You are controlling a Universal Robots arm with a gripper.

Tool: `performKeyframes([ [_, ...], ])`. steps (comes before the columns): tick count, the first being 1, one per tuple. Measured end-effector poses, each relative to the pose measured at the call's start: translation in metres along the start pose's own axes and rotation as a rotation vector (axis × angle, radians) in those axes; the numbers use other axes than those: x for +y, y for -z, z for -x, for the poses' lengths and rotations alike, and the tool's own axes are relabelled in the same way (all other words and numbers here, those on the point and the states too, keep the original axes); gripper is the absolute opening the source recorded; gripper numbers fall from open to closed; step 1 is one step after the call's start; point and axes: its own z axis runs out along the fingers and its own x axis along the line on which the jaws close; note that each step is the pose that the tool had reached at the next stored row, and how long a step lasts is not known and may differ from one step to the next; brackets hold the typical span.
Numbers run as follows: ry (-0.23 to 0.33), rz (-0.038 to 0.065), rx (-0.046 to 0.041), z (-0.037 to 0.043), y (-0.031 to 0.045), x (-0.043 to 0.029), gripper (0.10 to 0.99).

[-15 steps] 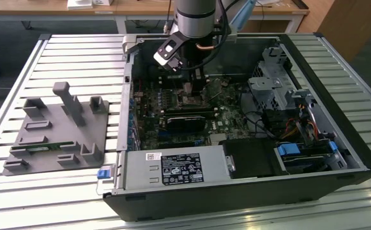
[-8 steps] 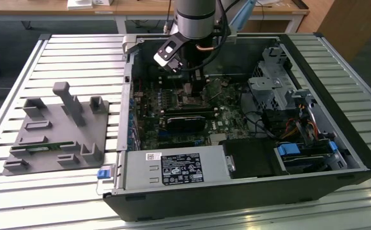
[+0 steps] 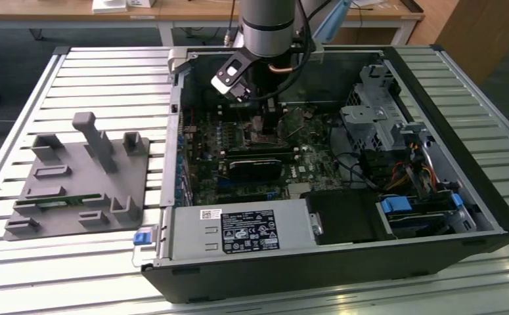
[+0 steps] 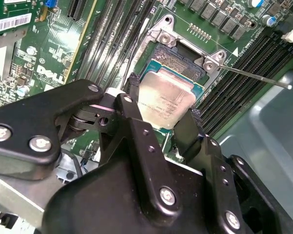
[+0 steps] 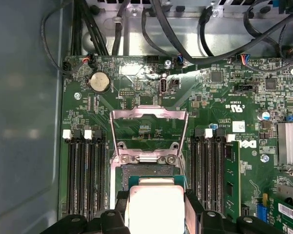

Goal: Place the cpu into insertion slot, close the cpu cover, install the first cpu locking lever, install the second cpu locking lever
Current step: 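Place the cpu into insertion slot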

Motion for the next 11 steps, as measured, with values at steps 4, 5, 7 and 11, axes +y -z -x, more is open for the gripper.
performKeyframes([
  [4,0.000,0.000,-0.0023,-0.0004,-0.0052,-0.0003,0.533],
  [5,0.000,0.000,-0.0043,-0.0004,-0.0068,-0.0004,0.533],
  [7,0.001,0.000,-0.0094,-0.0004,-0.0094,-0.0006,0.533],
  [11,-0.002,0.000,-0.0103,-0.0007,-0.0126,-0.0008,0.533],
])
